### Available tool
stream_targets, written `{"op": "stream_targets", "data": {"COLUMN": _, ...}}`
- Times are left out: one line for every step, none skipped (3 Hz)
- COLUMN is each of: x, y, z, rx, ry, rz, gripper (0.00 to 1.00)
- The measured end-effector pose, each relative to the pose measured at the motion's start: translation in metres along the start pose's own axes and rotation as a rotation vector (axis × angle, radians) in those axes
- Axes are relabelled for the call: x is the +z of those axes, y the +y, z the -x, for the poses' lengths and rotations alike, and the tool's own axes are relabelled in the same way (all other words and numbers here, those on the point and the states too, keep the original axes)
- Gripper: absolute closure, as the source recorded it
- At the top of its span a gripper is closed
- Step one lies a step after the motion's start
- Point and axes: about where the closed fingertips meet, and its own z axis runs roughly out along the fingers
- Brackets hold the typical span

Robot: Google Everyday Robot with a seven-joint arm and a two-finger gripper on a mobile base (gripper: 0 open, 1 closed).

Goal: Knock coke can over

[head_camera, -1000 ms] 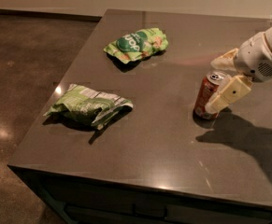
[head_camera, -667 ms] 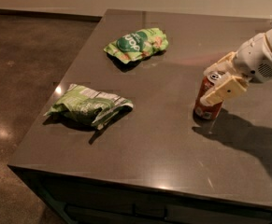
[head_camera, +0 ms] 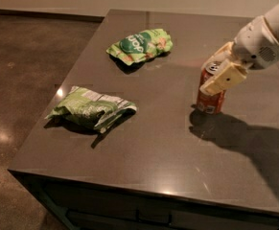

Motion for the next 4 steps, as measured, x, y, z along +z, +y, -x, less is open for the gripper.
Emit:
{"op": "stream_targets", "data": {"x": 0.005, "y": -0.006, "z": 0.021, "rx": -0.023, "ry": 0.149, "rz": 0.018, "gripper": 1.00}}
{"op": "stream_targets", "data": {"x": 0.023, "y": -0.015, "z": 0.030, "rx": -0.048, "ry": 0.328, "rz": 0.022, "gripper": 1.00}}
{"op": "stream_targets", "data": {"x": 0.038, "y": -0.026, "z": 0.034, "rx": -0.068, "ry": 0.457, "rz": 0.008, "gripper": 1.00}}
{"op": "stream_targets", "data": {"x": 0.050, "y": -0.038, "z": 0.035, "rx": -0.081, "ry": 0.540, "rz": 0.001, "gripper": 0.82}}
